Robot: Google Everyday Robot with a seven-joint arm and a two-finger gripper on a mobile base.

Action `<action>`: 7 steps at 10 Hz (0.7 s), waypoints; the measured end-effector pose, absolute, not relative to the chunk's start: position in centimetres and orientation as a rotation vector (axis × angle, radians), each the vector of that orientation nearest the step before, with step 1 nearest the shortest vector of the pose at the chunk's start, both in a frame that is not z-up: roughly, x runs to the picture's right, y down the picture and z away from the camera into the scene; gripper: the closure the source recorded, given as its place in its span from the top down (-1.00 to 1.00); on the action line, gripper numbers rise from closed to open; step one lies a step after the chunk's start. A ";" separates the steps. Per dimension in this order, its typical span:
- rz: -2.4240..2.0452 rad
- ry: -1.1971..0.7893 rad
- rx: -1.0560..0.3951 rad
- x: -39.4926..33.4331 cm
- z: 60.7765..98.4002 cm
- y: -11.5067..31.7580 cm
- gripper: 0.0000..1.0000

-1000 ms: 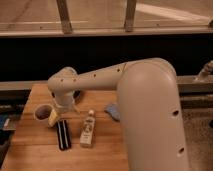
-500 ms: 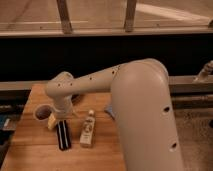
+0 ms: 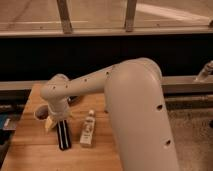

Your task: Place the eraser on the white sponge

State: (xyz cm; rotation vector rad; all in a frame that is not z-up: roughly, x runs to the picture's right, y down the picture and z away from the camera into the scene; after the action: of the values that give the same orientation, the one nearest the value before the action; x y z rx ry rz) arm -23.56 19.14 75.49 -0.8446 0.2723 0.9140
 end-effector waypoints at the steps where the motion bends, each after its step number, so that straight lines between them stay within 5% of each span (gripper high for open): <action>1: 0.911 0.275 -0.846 -23.7 75.7 19.4 0.60; 7: 0.907 0.284 -0.903 -24.1 78.2 22.0 0.60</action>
State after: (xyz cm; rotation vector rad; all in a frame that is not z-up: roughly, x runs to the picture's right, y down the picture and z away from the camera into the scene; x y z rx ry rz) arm -24.12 21.96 78.19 -0.9026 0.2840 0.9066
